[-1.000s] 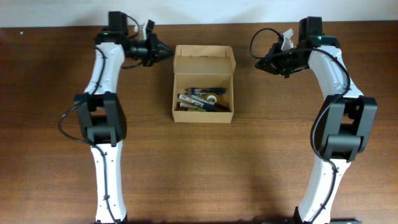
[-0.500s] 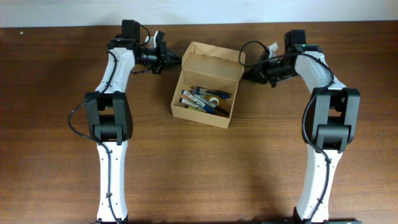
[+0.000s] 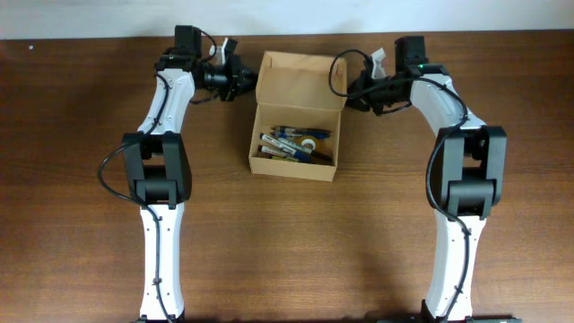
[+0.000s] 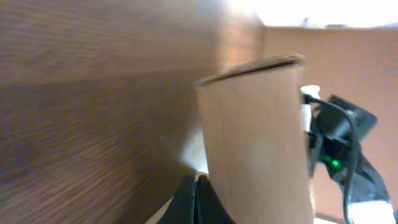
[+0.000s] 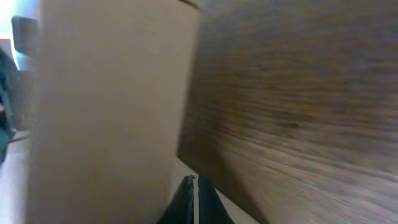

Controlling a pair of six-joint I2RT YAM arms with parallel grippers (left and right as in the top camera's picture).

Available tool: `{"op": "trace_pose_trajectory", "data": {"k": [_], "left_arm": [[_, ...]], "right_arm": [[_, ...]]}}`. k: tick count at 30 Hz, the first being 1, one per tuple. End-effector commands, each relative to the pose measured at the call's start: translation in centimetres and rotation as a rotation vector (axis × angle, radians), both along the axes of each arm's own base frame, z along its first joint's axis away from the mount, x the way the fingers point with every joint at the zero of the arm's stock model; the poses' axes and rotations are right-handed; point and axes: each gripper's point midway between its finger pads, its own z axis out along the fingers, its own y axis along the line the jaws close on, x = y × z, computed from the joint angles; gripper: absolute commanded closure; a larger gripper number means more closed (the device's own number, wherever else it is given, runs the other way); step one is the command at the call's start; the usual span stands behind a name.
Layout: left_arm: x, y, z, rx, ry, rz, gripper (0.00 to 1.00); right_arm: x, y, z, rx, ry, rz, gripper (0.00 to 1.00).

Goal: Pack container

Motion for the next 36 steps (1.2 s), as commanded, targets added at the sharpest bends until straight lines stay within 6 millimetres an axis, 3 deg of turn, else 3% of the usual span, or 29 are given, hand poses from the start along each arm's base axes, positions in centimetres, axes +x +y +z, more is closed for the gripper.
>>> {"op": "trace_pose_trajectory", "data": {"k": [1,7,14,18,29,36], "left_arm": [[-0.4,-0.7,1.3,-0.102,0.009,-0.042,0.98],[0.2,-0.6,3.1,-0.112,-0.037,-0.044,0.98],[1.1,-0.9,7.9,-0.125,-0.163,-0.064,0.98],[1.1,-1.0,9.6,-0.125,-0.190,-0.066,0.98],[-0.4,-1.7,11.2,-0.098,-0.201,-0.097,0.98],[-3.0,-1.2,11.2,0.166,-0.203,-0.090,0.98]], "right_arm": [[-0.2,1.0,1.2,0.077,-0.026,0.041,0.96],[-0.1,1.0,2.5,0.123,-0.053,0.059,0.96],[-0.3,1.2,6.0,0.118,-0.164,0.103,0.96],[-0.8,1.1,7.8,0.094,-0.205,0.121,0.96],[-3.3,1.1,11.1,0.014,-0.275,0.197,0.96],[-5.5,1.8,11.6,-0.130,-0.263,0.259,0.96]]}}
